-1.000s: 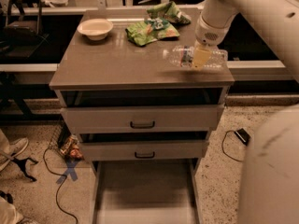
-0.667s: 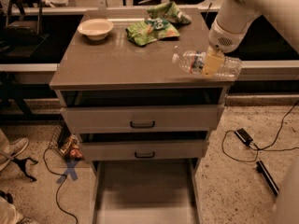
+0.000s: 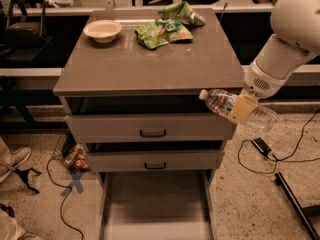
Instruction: Place water bottle into bottom drawer
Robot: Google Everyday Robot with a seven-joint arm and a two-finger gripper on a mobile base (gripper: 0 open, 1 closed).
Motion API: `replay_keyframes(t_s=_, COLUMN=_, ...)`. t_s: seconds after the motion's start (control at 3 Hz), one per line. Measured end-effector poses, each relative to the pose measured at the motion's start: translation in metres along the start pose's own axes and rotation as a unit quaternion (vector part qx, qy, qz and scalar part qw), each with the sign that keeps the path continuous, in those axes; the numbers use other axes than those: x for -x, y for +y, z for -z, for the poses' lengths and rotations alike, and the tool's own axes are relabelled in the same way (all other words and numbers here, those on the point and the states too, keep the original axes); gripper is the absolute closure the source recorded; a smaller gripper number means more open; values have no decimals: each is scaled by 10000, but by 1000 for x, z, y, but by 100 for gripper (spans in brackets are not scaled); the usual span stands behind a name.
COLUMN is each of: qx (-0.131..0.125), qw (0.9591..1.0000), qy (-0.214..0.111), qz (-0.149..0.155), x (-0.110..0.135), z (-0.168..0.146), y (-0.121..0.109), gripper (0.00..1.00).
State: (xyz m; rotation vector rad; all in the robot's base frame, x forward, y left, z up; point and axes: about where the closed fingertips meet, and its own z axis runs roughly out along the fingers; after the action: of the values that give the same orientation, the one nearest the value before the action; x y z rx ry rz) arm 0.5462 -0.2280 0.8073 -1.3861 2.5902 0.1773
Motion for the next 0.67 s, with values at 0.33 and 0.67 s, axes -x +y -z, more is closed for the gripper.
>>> replay_keyframes(t_s=0.33, qx=43, qw=10000, qy=-34, qz=2, x=0, z=-3, y=1, gripper=100)
replay_keyframes(t_s=0.67, qx=602, qw=9970, qy=-479, qz=28, x=-4, z=-34, y=15, gripper=100)
